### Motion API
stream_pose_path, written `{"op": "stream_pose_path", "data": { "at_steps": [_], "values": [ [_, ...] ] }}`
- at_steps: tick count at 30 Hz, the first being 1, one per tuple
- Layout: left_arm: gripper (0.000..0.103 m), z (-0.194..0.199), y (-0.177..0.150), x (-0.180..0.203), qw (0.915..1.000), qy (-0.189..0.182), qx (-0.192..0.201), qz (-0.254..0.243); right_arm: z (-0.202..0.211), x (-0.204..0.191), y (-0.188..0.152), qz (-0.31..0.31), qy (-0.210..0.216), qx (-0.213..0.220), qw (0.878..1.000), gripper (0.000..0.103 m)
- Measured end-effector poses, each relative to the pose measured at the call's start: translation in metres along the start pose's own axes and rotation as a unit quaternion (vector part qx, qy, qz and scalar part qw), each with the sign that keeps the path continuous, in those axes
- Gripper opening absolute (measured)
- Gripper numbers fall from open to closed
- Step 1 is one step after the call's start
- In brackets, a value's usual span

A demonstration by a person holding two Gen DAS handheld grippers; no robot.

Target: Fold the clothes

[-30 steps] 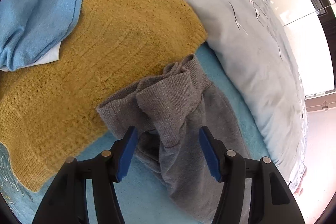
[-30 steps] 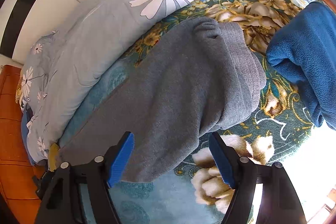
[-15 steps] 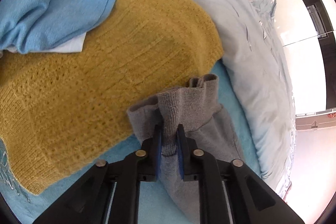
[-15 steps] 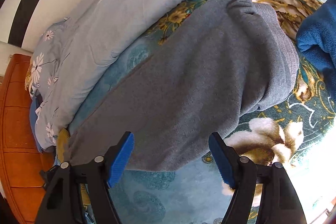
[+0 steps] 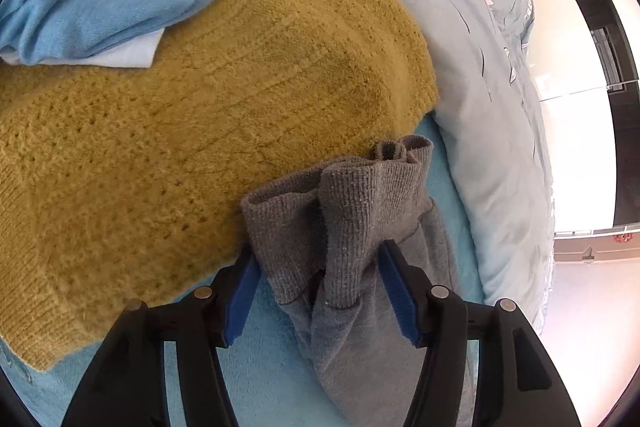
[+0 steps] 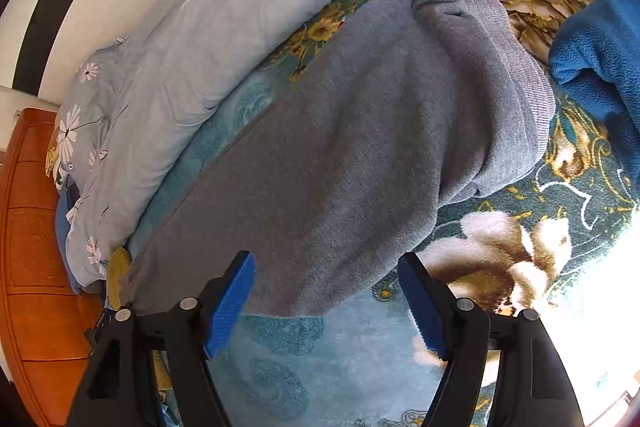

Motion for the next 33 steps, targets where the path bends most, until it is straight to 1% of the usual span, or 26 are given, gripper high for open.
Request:
{"op": "stream_pose_path", "data": {
  "at_steps": [1, 2, 4, 5, 8, 11, 13, 16, 17, 18, 19, 20, 22, 23, 26, 28, 29, 32, 33],
  "values": [
    [0.057, -0.001, -0.001, -0.001, 1.0000, -0.004, 0.000, 0.003, 0.002, 0.002, 0.000, -0.003, -0.002, 0.001, 1.000, 0.077],
    [0.045, -0.001, -0.002, -0.001, 1.0000, -0.008, 0.000, 0.005, 0.004, 0.004, 0.000, -0.006, -0.004, 0.002, 1.000, 0.077],
    [0.029, 0.002, -0.002, -0.001, 0.9998, -0.018, -0.001, 0.008, 0.009, 0.008, -0.001, -0.010, -0.007, 0.004, 1.000, 0.077],
    [0.023, 0.005, -0.002, -0.001, 0.9997, -0.022, -0.001, 0.006, 0.011, 0.010, -0.002, -0.011, -0.009, 0.005, 1.000, 0.077],
    [0.018, 0.015, 0.001, 0.003, 0.9993, -0.038, 0.002, 0.007, 0.017, 0.017, -0.004, -0.014, -0.015, 0.008, 1.000, 0.077],
    [0.016, 0.040, 0.014, 0.008, 0.9980, -0.058, 0.023, 0.008, 0.023, 0.023, -0.005, -0.020, -0.020, 0.013, 1.000, 0.077],
    [0.016, 0.059, 0.026, 0.012, 0.9968, -0.067, 0.043, -0.007, 0.029, 0.027, -0.003, -0.021, -0.019, 0.021, 0.999, 0.077],
    [0.016, 0.084, 0.048, 0.003, 0.9954, -0.059, 0.072, -0.024, 0.033, 0.035, 0.001, -0.025, -0.014, 0.036, 0.999, 0.077],
    [0.016, 0.085, 0.059, 0.000, 0.9957, -0.050, 0.070, -0.035, 0.032, 0.040, 0.002, -0.033, -0.014, 0.041, 0.999, 0.077],
    [0.016, 0.081, 0.078, -0.001, 0.9958, -0.040, 0.062, -0.054, 0.031, 0.048, 0.003, -0.046, -0.011, 0.047, 0.998, 0.077],
    [0.016, 0.076, 0.090, 0.004, 0.9956, -0.030, 0.054, -0.071, 0.029, 0.056, 0.005, -0.063, -0.009, 0.054, 0.996, 0.077],
    [0.016, 0.069, 0.087, 0.019, 0.9952, -0.023, 0.047, -0.083, 0.026, 0.063, 0.007, -0.078, -0.008, 0.061, 0.995, 0.077],
    [0.017, 0.069, 0.075, 0.042, 0.9946, -0.017, 0.045, -0.092, 0.020, 0.079, 0.011, -0.106, -0.008, 0.074, 0.992, 0.077],
    [0.017, 0.073, 0.073, 0.037, 0.9949, -0.017, 0.046, -0.088, 0.016, 0.086, 0.014, -0.120, -0.006, 0.081, 0.989, 0.077],
    [0.017, 0.068, 0.073, 0.034, 0.9959, -0.011, 0.044, -0.079, 0.004, 0.109, 0.026, -0.163, 0.002, 0.099, 0.982, 0.076],
    [0.017, 0.047, 0.080, 0.031, 0.9959, -0.004, 0.040, -0.082, -0.006, 0.123, 0.032, -0.179, -0.006, 0.105, 0.978, 0.069],
    [0.017, 0.047, 0.078, 0.029, 0.9956, 0.000, 0.039, -0.085, -0.012, 0.126, 0.034, -0.181, -0.003, 0.100, 0.978, 0.062],
    [0.017, 0.041, 0.081, 0.026, 0.9956, 0.011, 0.038, -0.085, -0.029, 0.128, 0.036, -0.175, 0.019, 0.075, 0.982, 0.058],
    [0.018, 0.041, 0.080, 0.024, 0.9959, 0.014, 0.037, -0.081, -0.032, 0.126, 0.035, -0.166, 0.022, 0.070, 0.983, 0.054]
  ]
}}
Point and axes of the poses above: each gripper's, at about its wrist camera, not at the fingertips, and z roughly against the way its jaws point, x to its right, y to its top, the point moved 6 cm from there along -z, roughly the way its jaws point, and after that the axes turned 11 degrees about x, right-handed, at the moved point
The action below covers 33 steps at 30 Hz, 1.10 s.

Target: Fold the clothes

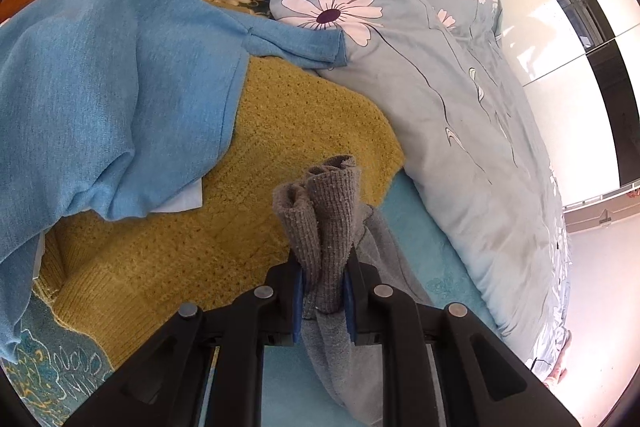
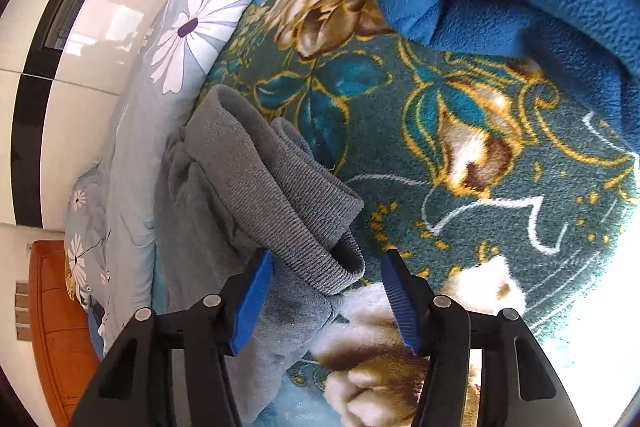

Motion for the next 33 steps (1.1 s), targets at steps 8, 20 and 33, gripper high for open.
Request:
{"op": "stream_pose_path", "data": {
  "at_steps": [8, 20, 33],
  "values": [
    [0.018, 0.012, -0.002, -0.002, 0.9998, 0.018, 0.004, 0.001, 0.013, -0.011, 0.004, 0.015, -0.008, 0.007, 1.000, 0.014],
    [0.018, 0.019, 0.004, 0.002, 0.9996, 0.021, 0.018, -0.010, 0.032, -0.014, 0.052, 0.130, -0.079, 0.039, 0.988, 0.004],
    [0.017, 0.080, -0.033, 0.120, 0.9674, 0.010, 0.110, -0.228, 0.077, -0.041, 0.023, 0.213, -0.097, 0.070, 0.970, 0.025]
  ]
}}
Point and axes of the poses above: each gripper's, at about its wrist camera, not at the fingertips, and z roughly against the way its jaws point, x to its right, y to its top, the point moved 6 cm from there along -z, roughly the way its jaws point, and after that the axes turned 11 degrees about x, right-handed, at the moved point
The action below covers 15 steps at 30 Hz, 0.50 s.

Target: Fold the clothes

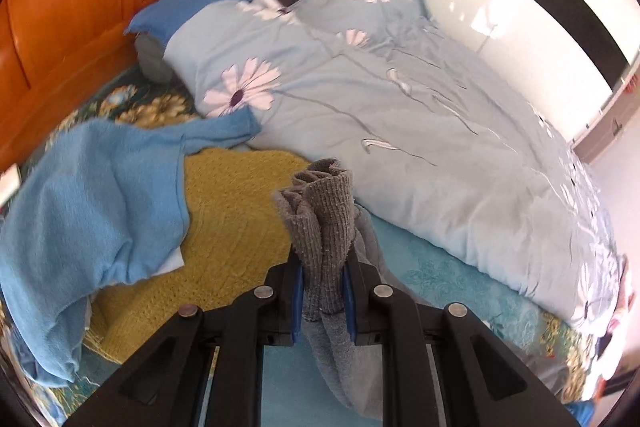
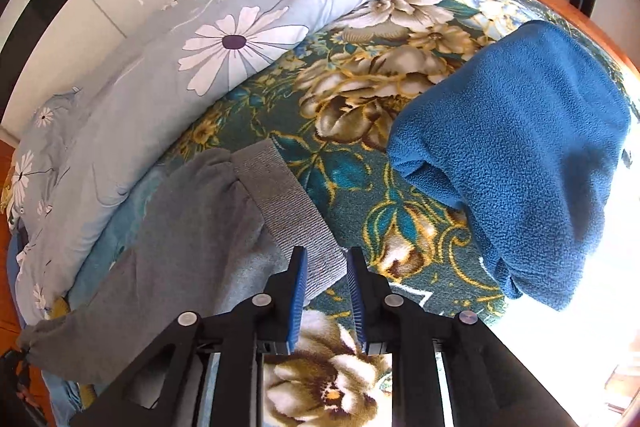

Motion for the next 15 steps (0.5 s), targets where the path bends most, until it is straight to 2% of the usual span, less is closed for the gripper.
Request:
{"op": "stream_pose_path", "data": {
  "at_steps": [3, 7, 14, 15],
  "values": [
    [0.017, 0.022, -0.006, 0.056, 0.9948, -0.011, 0.035, -0.095, 0.013, -0.010, -0.009, 0.010, 0.014, -0.001, 1.000, 0.027],
    [0.017, 0.033, -0.031, 0.127, 0.9819, -0.032, 0.048, -0.180, 0.019, -0.023, -0.026, 0.005, 0.039, -0.016, 0.999, 0.031],
    [0.017, 0.012, -0.114, 0.235, 0.9533, -0.053, 0.041, -0.295, 0.012, -0.039, -0.063, -0.002, 0.081, -0.057, 0.995, 0.033],
    [0.017, 0.007, -0.126, 0.247, 0.9511, -0.053, 0.037, -0.302, 0.010, -0.039, -0.067, -0.002, 0.084, -0.062, 0.995, 0.033]
  ]
}}
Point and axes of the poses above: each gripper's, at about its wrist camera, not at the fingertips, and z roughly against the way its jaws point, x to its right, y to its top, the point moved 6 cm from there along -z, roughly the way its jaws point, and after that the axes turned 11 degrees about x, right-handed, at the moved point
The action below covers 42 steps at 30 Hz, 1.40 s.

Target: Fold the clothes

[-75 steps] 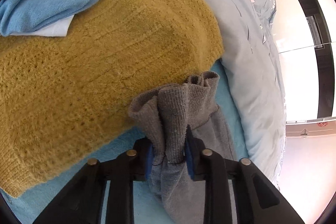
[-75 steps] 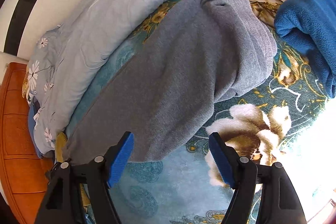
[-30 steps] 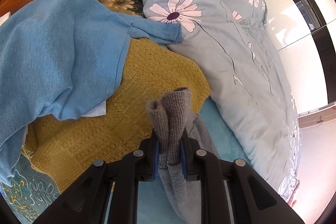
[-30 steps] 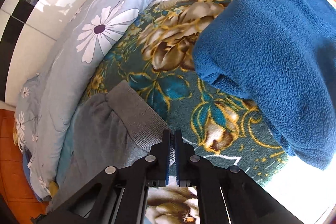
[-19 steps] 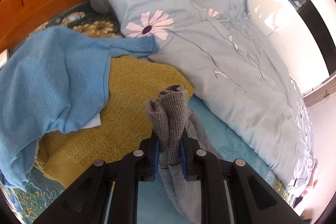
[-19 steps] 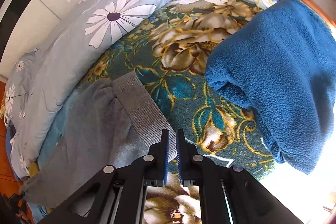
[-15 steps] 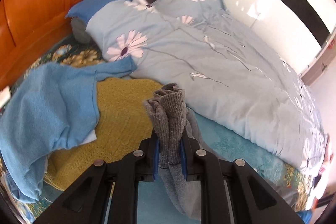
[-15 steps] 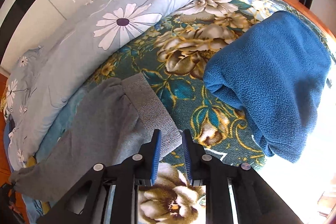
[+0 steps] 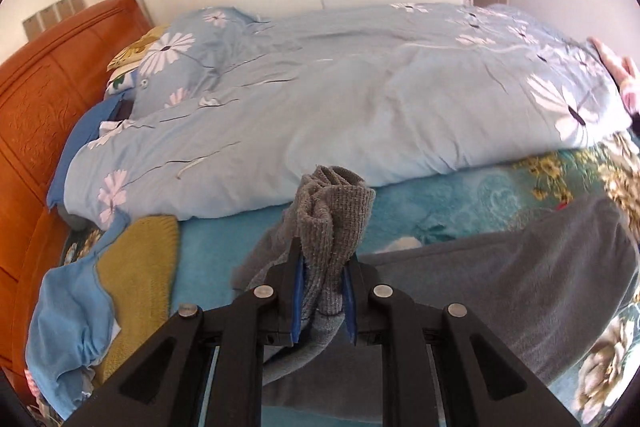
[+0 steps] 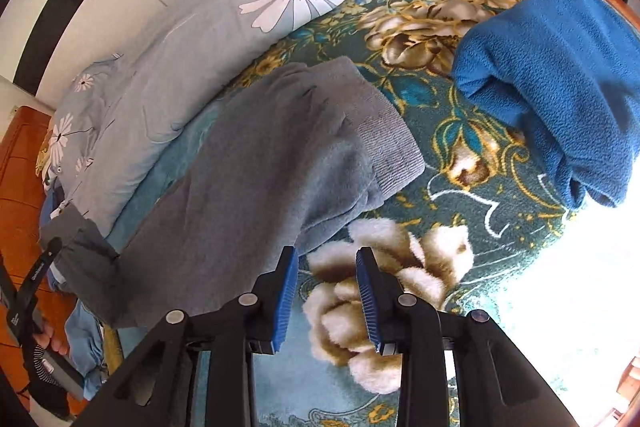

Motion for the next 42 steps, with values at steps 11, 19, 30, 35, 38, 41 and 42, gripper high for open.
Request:
{"op": "stream_pose_path", "data": {
  "at_steps": [11, 19, 30, 35, 38, 41, 42],
  "values": [
    [0.017, -0.027, -0.048, 0.122, 0.9954, -0.055, -0.049, -0.062, -0.012, 0.022, -0.018, -0.007, 0.003, -0.026, 1.000, 0.033],
    [0.020, -0.037, -0.078, 0.149, 0.9895, -0.077, -0.085, -0.087, -0.018, 0.029, -0.016, -0.016, 0.000, -0.024, 1.000, 0.034],
    [0.049, 0.007, -0.074, 0.131, 0.9829, -0.157, -0.084, -0.044, -0.024, 0.025, -0.012, -0.030, 0.009, -0.013, 0.999, 0.040],
    [0.059, -0.011, -0.074, 0.126, 0.9859, -0.134, -0.086, -0.052, -0.026, 0.029, -0.015, -0.051, 0.013, -0.009, 0.999, 0.042],
    [0.059, -0.018, -0.077, 0.144, 0.9837, -0.135, -0.065, -0.100, -0.028, 0.026, -0.020, -0.054, 0.019, -0.010, 0.998, 0.042],
    [0.059, -0.030, -0.082, 0.159, 0.9815, -0.134, -0.073, -0.116, -0.030, 0.025, -0.027, -0.053, 0.022, -0.015, 0.998, 0.042],
    [0.059, -0.035, -0.085, 0.162, 0.9813, -0.132, -0.077, -0.117, -0.031, 0.026, -0.028, -0.053, 0.023, -0.017, 0.998, 0.042]
  ]
}}
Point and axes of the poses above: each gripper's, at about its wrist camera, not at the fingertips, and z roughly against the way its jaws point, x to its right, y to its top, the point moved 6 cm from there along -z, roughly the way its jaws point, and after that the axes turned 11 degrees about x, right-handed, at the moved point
